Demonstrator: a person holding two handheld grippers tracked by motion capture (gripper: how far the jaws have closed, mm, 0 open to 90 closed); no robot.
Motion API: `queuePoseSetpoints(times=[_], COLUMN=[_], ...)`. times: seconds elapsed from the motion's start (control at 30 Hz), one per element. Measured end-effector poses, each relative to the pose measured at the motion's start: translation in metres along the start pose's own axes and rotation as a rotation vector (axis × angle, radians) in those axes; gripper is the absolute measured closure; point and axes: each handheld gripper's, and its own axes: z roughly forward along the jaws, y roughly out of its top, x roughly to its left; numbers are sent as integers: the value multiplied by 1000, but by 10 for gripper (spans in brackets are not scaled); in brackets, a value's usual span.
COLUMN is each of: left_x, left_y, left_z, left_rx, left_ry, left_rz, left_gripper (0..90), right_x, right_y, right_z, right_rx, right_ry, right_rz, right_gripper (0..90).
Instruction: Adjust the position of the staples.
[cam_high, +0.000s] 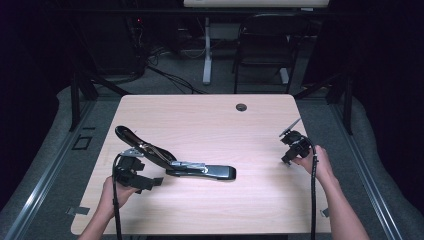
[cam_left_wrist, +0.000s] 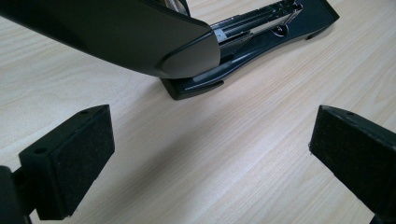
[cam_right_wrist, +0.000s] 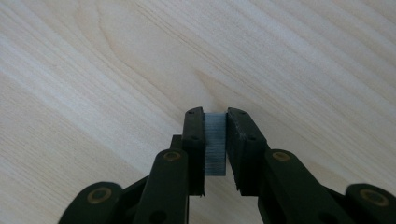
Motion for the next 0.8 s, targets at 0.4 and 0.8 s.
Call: queuePoseSetpoints(times=[0.4, 0.8], left_x=[0, 1], left_y=[0, 0], left_z=[0, 0], left_rx=[-2, 1], left_ry=[-2, -2], left_rz=[1, 0], left_gripper=[5, 5], right_x=[5, 14], right_y=[3, 4], right_z=[-3, -2], right_rx=[-10, -58], right_ry=[10, 20], right_rz=[-15, 2], right_gripper=[780, 780])
